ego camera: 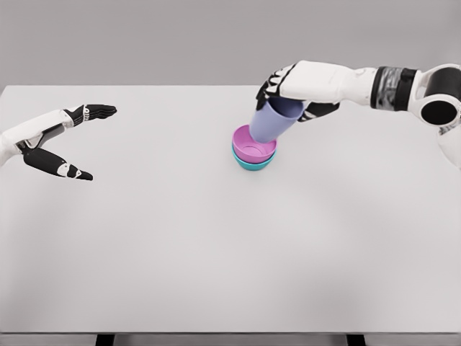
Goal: Stacking bowl and cup with both arms
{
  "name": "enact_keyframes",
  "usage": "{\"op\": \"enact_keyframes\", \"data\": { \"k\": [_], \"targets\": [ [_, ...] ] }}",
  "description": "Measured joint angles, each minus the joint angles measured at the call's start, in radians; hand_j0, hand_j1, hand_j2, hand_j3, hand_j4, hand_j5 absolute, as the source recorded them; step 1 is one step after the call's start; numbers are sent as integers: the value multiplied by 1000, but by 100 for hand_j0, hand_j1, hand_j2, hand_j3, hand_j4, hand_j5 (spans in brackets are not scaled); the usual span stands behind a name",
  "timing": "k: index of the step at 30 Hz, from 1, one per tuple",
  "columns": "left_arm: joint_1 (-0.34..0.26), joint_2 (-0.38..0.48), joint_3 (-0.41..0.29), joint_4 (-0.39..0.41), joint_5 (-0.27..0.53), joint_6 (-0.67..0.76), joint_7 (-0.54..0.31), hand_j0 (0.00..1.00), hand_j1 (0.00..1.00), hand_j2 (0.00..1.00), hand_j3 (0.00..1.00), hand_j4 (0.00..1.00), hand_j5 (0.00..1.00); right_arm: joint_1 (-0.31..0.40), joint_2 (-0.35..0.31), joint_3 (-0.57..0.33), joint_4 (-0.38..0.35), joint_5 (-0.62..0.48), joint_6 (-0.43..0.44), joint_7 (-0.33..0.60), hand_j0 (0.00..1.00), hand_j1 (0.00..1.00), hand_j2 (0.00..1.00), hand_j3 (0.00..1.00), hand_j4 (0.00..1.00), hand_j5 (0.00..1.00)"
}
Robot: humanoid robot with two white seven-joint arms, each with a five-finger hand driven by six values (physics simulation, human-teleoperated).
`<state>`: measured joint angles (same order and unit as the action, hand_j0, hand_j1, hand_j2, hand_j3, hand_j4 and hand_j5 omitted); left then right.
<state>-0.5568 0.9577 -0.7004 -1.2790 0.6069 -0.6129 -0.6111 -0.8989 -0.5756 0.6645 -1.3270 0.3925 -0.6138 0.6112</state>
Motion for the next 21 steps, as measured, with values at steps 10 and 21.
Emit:
{"op": "enact_keyframes", "data": {
  "k": [10, 21],
  "targets": [
    [0, 0, 0, -1, 0, 0, 0, 100, 100, 100, 100, 100, 100, -5, 36, 29, 55, 47, 0, 0, 68, 68, 68, 68, 68, 68],
    [2, 0, 0, 0, 0, 0, 0, 100, 100, 100, 100, 100, 100, -15, 58, 53, 51, 50, 0, 0, 75, 75, 75, 75, 75, 75]
  ]
}}
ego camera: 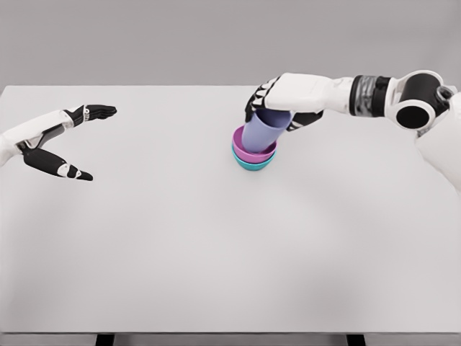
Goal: Stacking bowl and cup with both arms
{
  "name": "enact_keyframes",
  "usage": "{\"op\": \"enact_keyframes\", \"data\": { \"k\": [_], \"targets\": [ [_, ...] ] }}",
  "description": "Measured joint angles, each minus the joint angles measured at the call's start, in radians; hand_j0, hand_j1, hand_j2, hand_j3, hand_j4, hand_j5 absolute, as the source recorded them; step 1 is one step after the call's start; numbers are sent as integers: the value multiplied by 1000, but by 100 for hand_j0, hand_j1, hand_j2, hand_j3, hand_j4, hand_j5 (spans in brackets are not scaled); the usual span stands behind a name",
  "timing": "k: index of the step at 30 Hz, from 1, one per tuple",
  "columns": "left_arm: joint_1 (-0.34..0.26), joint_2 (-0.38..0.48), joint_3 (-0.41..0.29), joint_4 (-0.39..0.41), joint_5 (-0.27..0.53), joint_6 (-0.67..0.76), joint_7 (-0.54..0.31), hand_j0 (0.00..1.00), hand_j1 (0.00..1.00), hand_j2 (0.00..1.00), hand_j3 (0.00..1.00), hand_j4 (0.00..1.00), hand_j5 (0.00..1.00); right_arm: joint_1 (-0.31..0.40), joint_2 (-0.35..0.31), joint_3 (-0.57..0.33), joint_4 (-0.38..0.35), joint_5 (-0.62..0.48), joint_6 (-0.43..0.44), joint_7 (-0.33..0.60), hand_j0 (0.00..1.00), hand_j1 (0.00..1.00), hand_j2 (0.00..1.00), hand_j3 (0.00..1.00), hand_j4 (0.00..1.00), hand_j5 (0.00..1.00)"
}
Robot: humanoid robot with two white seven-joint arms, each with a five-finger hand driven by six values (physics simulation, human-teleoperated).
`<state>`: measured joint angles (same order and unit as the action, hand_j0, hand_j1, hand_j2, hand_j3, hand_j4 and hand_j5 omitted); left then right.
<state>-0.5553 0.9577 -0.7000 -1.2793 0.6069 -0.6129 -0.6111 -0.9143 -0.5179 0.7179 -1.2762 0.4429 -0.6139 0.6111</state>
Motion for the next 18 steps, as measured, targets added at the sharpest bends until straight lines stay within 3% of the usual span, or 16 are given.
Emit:
{"op": "enact_keyframes", "data": {
  "k": [1, 2, 10, 13, 18],
  "targets": [
    [0, 0, 0, 0, 0, 0, 0, 100, 100, 100, 100, 100, 100, 0, 1, 1, -1, 0, 0, 0, 90, 90, 90, 90, 90, 90],
    [0, 0, 0, 0, 0, 0, 0, 100, 100, 100, 100, 100, 100, 0, 3, 3, -2, 1, 0, 0, 99, 99, 99, 99, 99, 99],
    [0, -1, 0, 0, 0, 0, 0, 100, 100, 100, 100, 100, 100, -12, 0, 9, -56, -2, 0, 0, 100, 100, 100, 100, 100, 100],
    [0, -1, 0, 0, 0, 0, 0, 100, 100, 100, 100, 100, 100, -9, -15, -75, -64, -8, 0, 0, 100, 100, 100, 100, 100, 100],
    [2, -1, 0, -1, 1, 0, 0, 100, 100, 100, 100, 100, 100, 86, -109, -158, -32, -15, 0, 0, 100, 100, 100, 100, 100, 100]
  ]
}}
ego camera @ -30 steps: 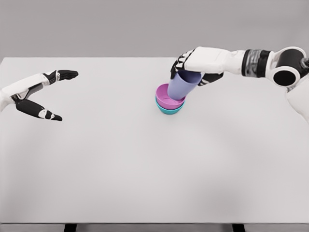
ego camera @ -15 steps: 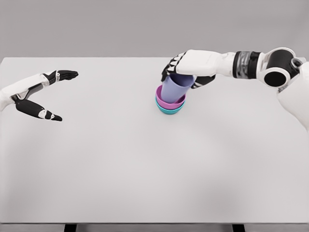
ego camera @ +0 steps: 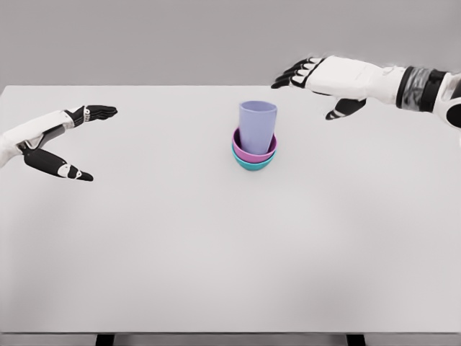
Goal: Stacking bowl and cup with both arms
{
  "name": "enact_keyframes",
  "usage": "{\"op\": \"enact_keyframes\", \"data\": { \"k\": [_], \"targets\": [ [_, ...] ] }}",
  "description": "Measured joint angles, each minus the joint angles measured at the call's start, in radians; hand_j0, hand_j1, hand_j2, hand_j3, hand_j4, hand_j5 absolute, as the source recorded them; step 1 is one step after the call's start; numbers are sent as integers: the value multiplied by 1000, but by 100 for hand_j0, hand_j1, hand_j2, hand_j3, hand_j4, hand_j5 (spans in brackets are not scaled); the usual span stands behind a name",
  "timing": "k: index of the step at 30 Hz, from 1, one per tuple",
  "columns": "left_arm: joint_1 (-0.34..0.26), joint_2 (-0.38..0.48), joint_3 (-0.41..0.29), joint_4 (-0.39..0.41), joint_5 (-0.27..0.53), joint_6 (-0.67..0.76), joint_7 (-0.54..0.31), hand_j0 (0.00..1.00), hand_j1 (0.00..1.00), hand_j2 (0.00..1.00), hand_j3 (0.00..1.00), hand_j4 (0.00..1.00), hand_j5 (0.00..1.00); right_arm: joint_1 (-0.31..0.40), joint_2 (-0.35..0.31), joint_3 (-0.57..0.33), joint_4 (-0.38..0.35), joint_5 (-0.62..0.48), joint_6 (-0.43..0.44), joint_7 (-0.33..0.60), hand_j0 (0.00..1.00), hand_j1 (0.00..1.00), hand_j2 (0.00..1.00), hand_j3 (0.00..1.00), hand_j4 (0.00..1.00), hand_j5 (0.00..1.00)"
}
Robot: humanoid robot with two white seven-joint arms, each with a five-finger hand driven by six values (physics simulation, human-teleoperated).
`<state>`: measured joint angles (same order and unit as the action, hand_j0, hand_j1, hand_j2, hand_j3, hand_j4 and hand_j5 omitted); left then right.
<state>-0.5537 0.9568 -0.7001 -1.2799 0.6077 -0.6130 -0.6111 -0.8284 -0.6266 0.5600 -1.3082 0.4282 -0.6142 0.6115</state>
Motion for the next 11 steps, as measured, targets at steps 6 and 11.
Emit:
{"op": "enact_keyframes", "data": {
  "k": [6, 11],
  "targets": [
    [24, 7, 6, 0, -5, 0, 0, 100, 100, 100, 100, 100, 100, 43, -81, -12, 70, -1, 0, 0, 100, 100, 100, 100, 100, 100],
    [26, 11, 7, 2, -9, 0, 0, 100, 100, 100, 100, 100, 100, 43, -95, -13, 113, -1, 1, 0, 100, 100, 100, 100, 100, 100]
  ]
}}
